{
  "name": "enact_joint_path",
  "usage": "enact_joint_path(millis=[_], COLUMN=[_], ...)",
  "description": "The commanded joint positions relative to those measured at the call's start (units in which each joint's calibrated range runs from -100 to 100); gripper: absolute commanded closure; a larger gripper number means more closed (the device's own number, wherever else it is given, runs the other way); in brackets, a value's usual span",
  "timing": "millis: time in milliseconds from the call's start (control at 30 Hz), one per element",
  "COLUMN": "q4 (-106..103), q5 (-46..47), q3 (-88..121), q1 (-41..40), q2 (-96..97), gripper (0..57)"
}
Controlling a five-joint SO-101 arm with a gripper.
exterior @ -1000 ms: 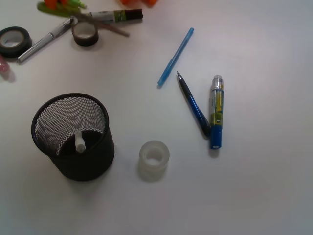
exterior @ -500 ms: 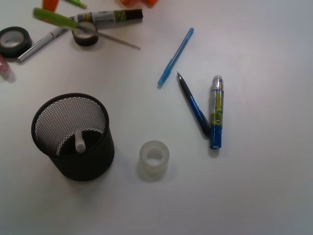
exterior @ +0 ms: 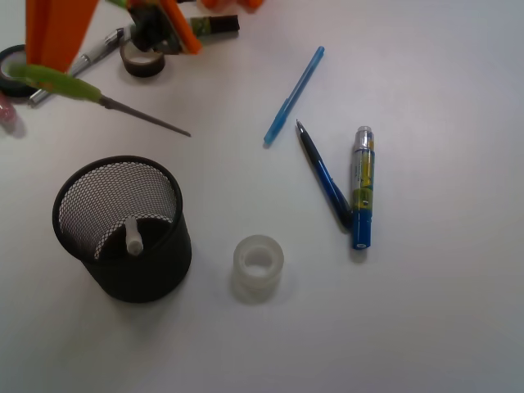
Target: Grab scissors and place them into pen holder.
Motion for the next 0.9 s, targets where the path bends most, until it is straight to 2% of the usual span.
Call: enact_joint_path(millis=[0,333,600,667,733,833,867], q4=[-3.26,-13.24,-10.87,-9.21,-7.29,-6.85,-7.03], q5=[0.68,4.69,5.57,5.57,5.52,5.42,5.42], q3=[-4.00,-4.00,-3.36,-3.36,-3.36,-3.36,-3.45], q1=[0.02,2.79,1.89,1.14,0.92,-0.13,-0.28], q2=[0.34,6.46,9.69,10.11,10.62,11.81,11.98], gripper=[57.2,57.2,56.8,54.4,49.0,57.5,57.0])
